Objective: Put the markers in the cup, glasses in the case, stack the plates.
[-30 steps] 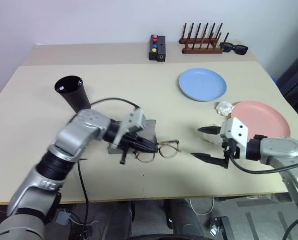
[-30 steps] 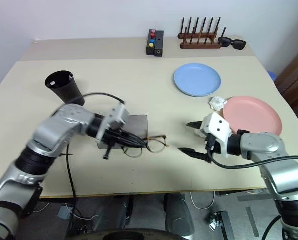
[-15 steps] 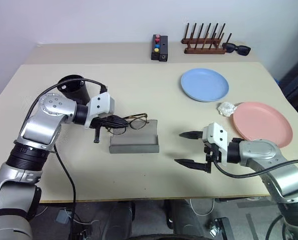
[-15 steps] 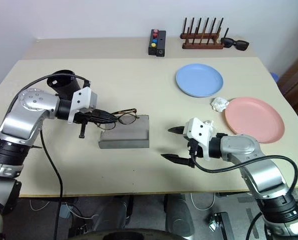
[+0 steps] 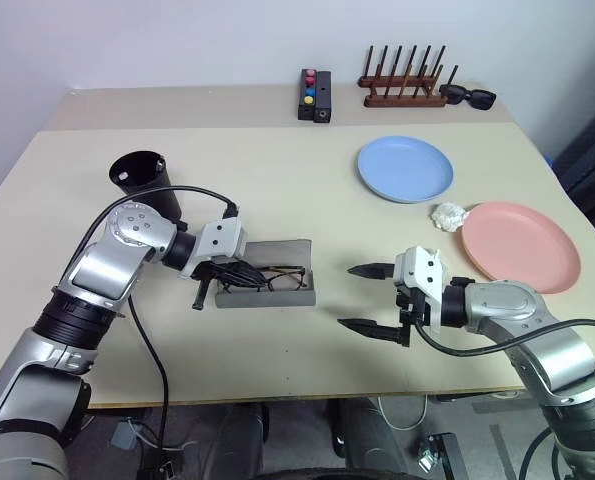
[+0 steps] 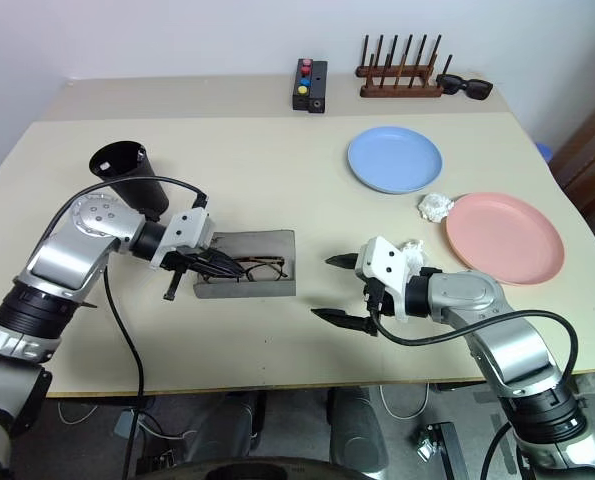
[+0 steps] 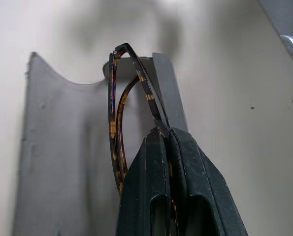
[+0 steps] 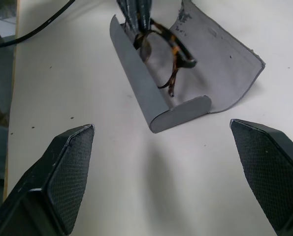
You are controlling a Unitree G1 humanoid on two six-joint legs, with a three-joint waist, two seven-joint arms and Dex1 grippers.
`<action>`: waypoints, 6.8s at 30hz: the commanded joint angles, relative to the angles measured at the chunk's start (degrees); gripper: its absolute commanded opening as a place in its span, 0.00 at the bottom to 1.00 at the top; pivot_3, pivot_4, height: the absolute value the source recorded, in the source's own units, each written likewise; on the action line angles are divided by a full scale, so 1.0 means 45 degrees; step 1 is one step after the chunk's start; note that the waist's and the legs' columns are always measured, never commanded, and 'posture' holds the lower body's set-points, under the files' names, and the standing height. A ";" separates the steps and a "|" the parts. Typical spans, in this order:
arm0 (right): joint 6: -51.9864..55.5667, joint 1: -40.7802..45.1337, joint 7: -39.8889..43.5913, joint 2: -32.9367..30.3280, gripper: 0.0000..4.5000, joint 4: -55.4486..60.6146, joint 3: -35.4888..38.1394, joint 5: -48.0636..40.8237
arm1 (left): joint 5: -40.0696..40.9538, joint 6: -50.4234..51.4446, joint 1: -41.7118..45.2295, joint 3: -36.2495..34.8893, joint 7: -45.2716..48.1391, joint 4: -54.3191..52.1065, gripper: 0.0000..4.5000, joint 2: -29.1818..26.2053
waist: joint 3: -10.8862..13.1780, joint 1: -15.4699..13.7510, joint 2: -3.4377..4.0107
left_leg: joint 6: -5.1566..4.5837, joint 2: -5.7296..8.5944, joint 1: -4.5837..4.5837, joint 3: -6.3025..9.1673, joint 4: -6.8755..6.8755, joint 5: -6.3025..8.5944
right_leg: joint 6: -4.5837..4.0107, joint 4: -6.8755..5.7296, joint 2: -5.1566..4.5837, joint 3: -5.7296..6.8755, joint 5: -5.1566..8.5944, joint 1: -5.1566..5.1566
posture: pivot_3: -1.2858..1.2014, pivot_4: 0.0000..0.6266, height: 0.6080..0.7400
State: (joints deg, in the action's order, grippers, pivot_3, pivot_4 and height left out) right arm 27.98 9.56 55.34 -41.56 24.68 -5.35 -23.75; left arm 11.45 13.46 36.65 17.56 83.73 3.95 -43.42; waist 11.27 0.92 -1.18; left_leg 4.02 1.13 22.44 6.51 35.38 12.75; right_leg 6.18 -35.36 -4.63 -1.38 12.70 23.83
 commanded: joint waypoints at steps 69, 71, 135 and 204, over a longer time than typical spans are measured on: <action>-0.5129 0.7888 -0.6988 0.2607 1.00 -1.2074 -0.1777 0.7973 | 0.3677 0.2192 -0.4202 -0.4476 -0.5077 -0.4980 0.10 0.1447 | 0.0001 0.0168 0.0009 | -0.0011 0.0001 0.0004 -0.0021 -0.0024 0.0006 | 0.0032 -0.0032 -0.0005 -0.0013 -0.0039 0.0048 | 0.52 0.24 1.00; -0.5928 0.8711 -0.7441 0.2771 1.00 -1.4065 -0.2035 0.8496 | 0.3965 0.2558 -0.4671 -0.4556 -0.5519 -0.5548 0.10 0.1582 | 0.0001 0.0229 0.0010 | -0.0011 0.0000 0.0005 -0.0017 -0.0020 0.0006 | 0.0031 -0.0031 -0.0003 -0.0012 -0.0040 0.0046 | 0.52 0.24 1.00; -0.1871 -0.1848 -0.1668 -0.1770 0.77 -0.1321 0.5593 0.2780 | 0.4303 0.2393 -0.3595 -0.2173 -0.6373 -0.3995 0.10 0.4288 | -0.0013 -0.0045 0.0040 | -0.0047 0.0002 -0.0023 -0.0024 0.0071 0.0028 | 0.0007 0.0020 -0.0007 -0.0013 0.0007 -0.0062 | 0.52 0.24 1.00; -0.6312 0.6661 -0.6265 0.0529 0.24 -1.4637 0.0261 0.7770 | 0.4116 0.2302 -0.4867 -0.2740 -0.8225 -0.5481 0.10 0.4332 | -0.0008 0.0035 0.0055 | -0.0057 0.0009 -0.0022 -0.0023 0.0066 0.0035 | -0.0022 0.0039 -0.0008 -0.0013 -0.0013 -0.0066 | 0.52 0.24 1.00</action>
State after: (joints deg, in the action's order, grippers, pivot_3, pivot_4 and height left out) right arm 0.63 38.34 27.60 -39.07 -40.91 -4.13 10.82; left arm 28.84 23.79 14.96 6.86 47.06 -18.39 -23.63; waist 11.24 1.08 -0.93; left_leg 3.77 1.17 22.34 6.41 35.67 12.91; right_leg 6.09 -35.19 -4.67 -1.44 12.64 23.53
